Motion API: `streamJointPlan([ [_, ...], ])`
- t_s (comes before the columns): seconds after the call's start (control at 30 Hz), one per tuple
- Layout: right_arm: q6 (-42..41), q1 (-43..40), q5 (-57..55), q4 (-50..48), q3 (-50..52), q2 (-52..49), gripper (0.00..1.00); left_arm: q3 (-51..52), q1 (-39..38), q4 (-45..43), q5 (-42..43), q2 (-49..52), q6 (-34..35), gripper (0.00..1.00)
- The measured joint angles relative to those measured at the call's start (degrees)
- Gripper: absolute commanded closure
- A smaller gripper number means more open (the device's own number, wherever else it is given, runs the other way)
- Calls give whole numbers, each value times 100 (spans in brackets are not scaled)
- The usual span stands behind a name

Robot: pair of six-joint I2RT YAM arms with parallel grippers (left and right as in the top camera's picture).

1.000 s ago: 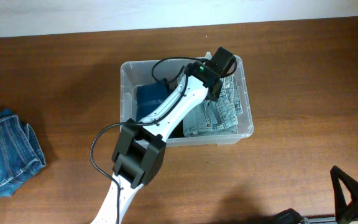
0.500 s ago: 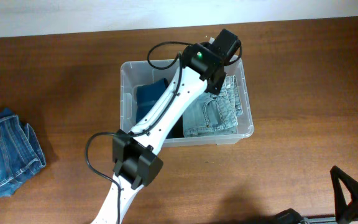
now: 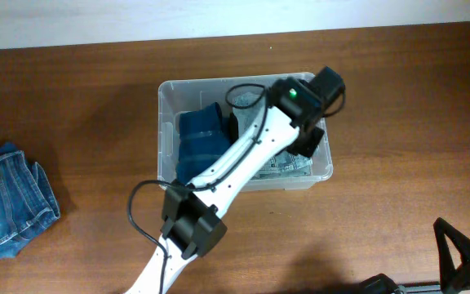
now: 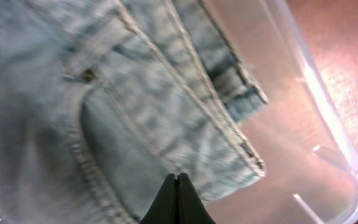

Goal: Pack container
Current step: 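Lower the jeans onto the dark rolls and press it down, then release the jeans and withdraw the left gripper to the left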

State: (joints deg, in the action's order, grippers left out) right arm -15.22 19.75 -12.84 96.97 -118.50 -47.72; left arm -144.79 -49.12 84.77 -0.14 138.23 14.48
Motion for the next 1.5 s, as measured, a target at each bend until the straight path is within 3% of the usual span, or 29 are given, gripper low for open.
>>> streamJointPlan([
  [1.13, 2, 0, -2, 0, 0, 0, 1, 1150, 7, -855, -177, 81, 0, 100],
  [1.23, -2, 0, 0, 0, 0, 0, 1, 957, 33, -693, -177, 81, 0, 100],
  [1.5, -2, 0, 0, 0, 0, 0, 1, -1099, 894, 822, -302, -52, 0, 100],
])
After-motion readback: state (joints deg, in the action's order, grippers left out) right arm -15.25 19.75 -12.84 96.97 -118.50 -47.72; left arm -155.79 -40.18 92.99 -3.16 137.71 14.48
